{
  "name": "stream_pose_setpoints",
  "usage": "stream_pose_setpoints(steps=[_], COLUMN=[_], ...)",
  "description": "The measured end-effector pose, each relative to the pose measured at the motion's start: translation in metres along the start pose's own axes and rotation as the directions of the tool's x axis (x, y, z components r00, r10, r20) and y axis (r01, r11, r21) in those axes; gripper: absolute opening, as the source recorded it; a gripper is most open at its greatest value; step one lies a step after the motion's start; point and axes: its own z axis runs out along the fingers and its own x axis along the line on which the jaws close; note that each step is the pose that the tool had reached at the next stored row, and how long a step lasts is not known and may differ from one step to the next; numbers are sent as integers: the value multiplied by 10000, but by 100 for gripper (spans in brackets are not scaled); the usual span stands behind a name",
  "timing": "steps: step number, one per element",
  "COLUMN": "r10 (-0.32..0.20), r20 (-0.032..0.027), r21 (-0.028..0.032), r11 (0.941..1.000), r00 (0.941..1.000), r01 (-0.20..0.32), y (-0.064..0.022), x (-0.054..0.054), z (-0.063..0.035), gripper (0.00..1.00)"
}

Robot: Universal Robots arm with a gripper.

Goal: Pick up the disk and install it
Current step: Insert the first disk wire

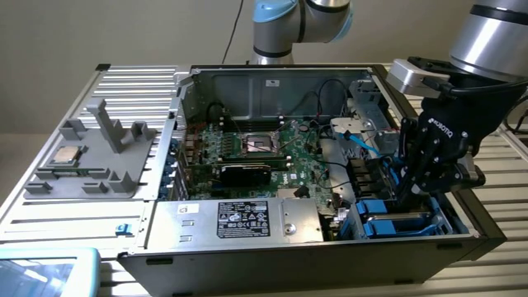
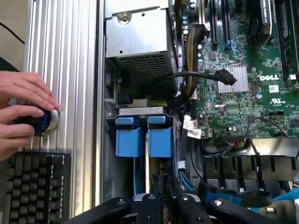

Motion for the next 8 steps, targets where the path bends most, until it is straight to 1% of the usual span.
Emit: stream_pose_setpoints(steps=[1,2,8], r10=[5,7,8], r20=[-32,-45,-50], r21=[2,4,11], r11=[10000,10000,10000], r00=[10000,10000,10000], r01=[-5,-7,-8], y=[0,0,-1], x=[-2,-2,-3], z=[-1,0,1], gripper=[17,17,17])
